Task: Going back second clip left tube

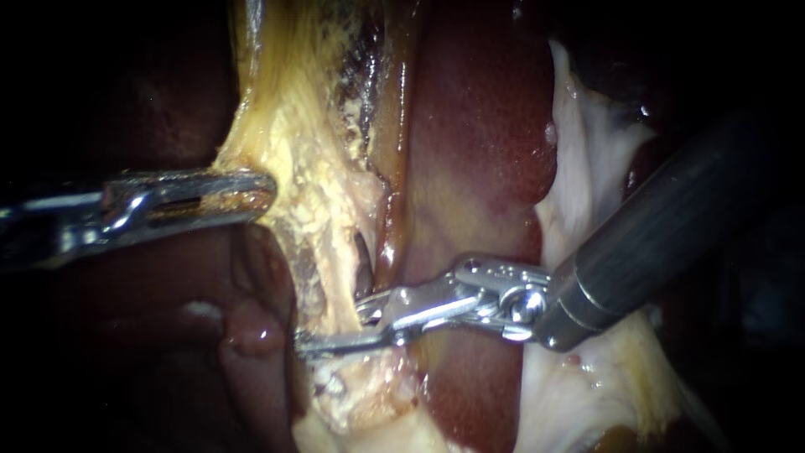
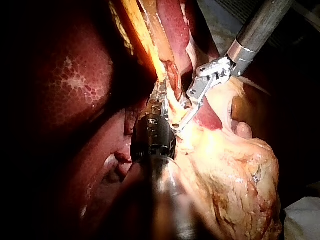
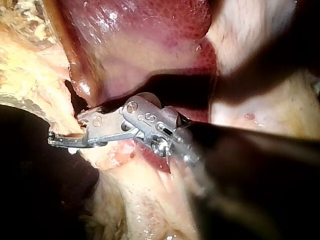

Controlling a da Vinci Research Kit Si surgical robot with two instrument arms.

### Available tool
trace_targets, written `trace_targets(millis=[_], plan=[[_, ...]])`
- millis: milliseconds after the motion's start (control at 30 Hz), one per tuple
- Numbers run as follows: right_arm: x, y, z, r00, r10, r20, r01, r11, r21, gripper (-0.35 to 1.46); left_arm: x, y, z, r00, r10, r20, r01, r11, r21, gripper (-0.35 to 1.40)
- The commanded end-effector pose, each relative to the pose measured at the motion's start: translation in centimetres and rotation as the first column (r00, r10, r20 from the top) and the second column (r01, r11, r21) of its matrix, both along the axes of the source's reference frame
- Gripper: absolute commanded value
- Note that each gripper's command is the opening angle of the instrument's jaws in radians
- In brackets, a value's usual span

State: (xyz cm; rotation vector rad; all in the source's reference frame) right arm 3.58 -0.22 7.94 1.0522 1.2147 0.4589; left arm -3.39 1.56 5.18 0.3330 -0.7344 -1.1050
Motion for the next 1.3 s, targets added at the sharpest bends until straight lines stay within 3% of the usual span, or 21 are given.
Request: trace_targets(millis=[33, 267, 533, 933, 967, 1033, 1100, 1300], plan=[[0.00, 0.00, 0.00, 1.0000, -0.002, 0.001, 0.002, 1.000, -0.001, -0.35, 0.00, 0.00, 0.00, 1.0000, 0.000, 0.000, 0.000, 1.000, 0.000, -0.35], [-0.02, 0.00, 0.03, 0.9999, -0.007, 0.007, 0.007, 1.000, -0.004, -0.35, 0.00, 0.00, 0.00, 1.0000, 0.000, 0.000, 0.000, 1.000, 0.000, -0.35], [-0.05, -0.06, 0.06, 0.9975, -0.045, 0.055, 0.046, 0.999, -0.024, -0.35, 0.00, 0.00, 0.00, 1.0000, 0.000, 0.000, 0.000, 1.000, 0.000, -0.35], [-0.06, -0.07, 0.05, 0.9969, -0.051, 0.060, 0.052, 0.998, -0.021, -0.35, 0.01, 0.00, -0.01, 1.0000, 0.001, 0.000, -0.001, 1.000, 0.000, -0.35], [-0.06, -0.07, 0.05, 0.9970, -0.051, 0.058, 0.053, 0.998, -0.026, -0.27, 0.01, 0.00, -0.01, 1.0000, 0.001, 0.000, -0.001, 1.000, 0.000, -0.35], [-0.06, -0.06, 0.05, 0.9975, -0.047, 0.054, 0.049, 0.998, -0.043, 0.16, 0.01, 0.00, -0.01, 1.0000, 0.001, 0.001, -0.001, 1.000, 0.000, -0.35], [-0.05, -0.05, 0.04, 0.9980, -0.030, 0.056, 0.033, 0.997, -0.065, 0.39, 0.01, 0.00, -0.01, 1.0000, 0.001, 0.000, -0.001, 1.000, 0.000, -0.35], [-0.08, -0.01, -0.02, 0.9992, -0.028, 0.027, 0.032, 0.990, -0.139, 0.53, 0.01, 0.00, -0.01, 1.0000, 0.001, 0.001, -0.001, 1.000, 0.000, -0.35]])
